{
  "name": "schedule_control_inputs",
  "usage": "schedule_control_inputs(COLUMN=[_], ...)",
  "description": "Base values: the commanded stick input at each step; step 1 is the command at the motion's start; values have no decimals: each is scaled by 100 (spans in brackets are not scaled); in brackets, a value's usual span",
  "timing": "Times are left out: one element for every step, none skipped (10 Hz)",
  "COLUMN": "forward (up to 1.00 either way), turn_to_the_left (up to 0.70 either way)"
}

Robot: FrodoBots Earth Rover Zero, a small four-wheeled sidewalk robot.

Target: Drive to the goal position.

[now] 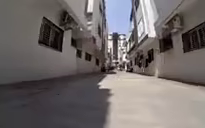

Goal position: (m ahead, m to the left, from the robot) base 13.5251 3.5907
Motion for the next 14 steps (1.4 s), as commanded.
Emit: schedule_control_inputs(forward=[85,85,85,85,85,85,85,85,85,85,85,85,85,85], turn_to_the_left=[0,0,0,0,0,0,0,0,0,0,0,0,-13,-34])
